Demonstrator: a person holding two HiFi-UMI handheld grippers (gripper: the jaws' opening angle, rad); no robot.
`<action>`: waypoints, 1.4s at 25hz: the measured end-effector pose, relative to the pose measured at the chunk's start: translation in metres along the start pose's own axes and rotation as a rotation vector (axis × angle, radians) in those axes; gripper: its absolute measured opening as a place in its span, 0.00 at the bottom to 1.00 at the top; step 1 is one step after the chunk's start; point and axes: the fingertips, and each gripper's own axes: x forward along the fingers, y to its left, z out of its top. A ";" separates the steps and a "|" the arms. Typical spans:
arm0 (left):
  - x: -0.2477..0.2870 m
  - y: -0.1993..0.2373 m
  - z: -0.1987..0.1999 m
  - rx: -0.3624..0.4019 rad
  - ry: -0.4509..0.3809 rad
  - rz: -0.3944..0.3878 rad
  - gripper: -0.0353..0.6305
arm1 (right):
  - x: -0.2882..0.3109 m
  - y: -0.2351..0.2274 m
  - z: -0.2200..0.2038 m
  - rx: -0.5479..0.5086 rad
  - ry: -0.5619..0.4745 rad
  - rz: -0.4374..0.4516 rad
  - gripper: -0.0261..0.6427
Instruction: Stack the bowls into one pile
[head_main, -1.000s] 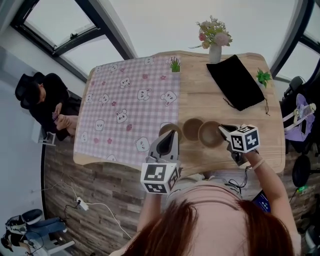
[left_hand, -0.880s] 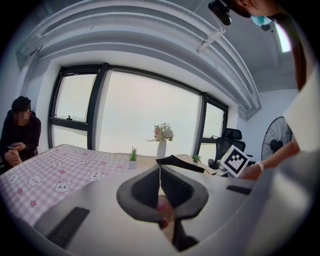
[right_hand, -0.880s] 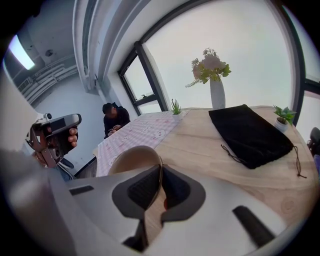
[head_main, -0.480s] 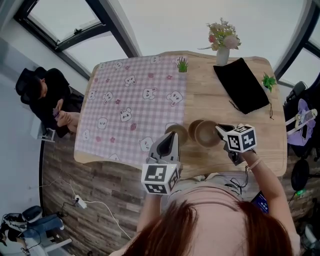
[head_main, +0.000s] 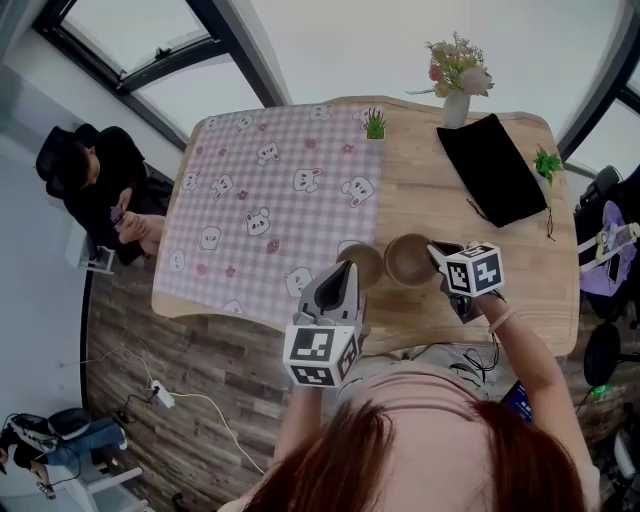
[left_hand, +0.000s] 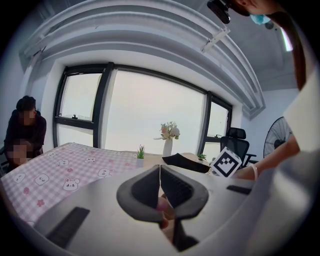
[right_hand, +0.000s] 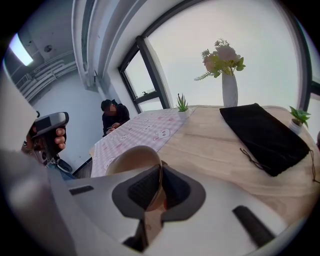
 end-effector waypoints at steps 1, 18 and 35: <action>-0.001 0.000 -0.001 -0.002 0.002 0.007 0.07 | 0.003 -0.001 -0.002 -0.005 0.006 -0.001 0.06; -0.013 0.001 -0.004 -0.034 0.018 0.084 0.07 | 0.035 -0.009 -0.018 -0.097 0.095 -0.038 0.06; -0.020 -0.007 -0.012 -0.052 0.029 0.120 0.07 | 0.033 -0.006 -0.019 -0.240 0.090 -0.072 0.14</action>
